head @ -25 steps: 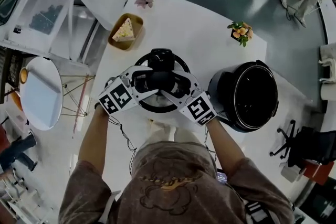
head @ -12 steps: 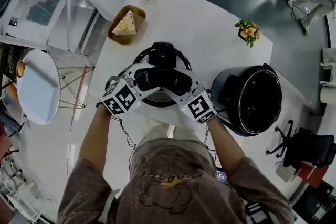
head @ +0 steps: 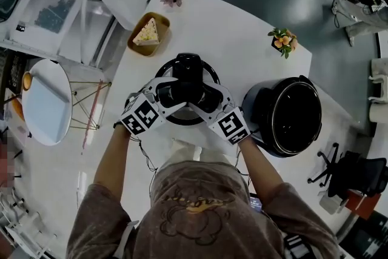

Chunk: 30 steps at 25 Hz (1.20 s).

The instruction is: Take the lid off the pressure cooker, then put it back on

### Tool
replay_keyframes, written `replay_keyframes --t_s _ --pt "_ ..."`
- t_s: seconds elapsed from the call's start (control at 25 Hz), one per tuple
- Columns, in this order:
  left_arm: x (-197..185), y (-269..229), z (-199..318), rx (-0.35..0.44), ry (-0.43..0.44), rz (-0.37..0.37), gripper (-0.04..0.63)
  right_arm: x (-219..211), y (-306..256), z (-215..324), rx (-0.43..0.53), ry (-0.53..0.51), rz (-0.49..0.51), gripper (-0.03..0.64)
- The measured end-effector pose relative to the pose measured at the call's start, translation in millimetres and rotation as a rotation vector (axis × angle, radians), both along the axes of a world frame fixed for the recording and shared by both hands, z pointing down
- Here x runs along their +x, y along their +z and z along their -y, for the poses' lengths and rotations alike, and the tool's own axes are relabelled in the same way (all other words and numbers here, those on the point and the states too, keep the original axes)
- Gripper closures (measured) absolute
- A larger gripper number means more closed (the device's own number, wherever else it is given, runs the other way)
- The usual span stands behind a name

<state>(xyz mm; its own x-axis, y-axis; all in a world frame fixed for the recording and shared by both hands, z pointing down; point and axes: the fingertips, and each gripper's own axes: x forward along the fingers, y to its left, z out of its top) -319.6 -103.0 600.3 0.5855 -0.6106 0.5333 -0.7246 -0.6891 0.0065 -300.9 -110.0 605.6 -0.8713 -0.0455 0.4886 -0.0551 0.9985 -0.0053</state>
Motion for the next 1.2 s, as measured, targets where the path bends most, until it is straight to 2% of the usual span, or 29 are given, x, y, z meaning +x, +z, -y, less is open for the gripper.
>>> replay_keyframes --t_s 0.52,0.92,1.2 --pt "-1.9 -78.7 -27.8 0.109 -0.194 -0.112 0.336 24.4 -66.2 -13.5 0.007 0.058 0.100 0.362" --pt "11.2 -121.5 -51.5 0.183 -0.293 -0.193 0.336 47.1 -109.0 -19.8 0.041 0.081 0.182 0.374" --pt "18.0 -126.7 -62.9 0.193 -0.327 -0.203 0.336 60.0 -121.9 -26.5 0.044 0.068 0.196 0.374"
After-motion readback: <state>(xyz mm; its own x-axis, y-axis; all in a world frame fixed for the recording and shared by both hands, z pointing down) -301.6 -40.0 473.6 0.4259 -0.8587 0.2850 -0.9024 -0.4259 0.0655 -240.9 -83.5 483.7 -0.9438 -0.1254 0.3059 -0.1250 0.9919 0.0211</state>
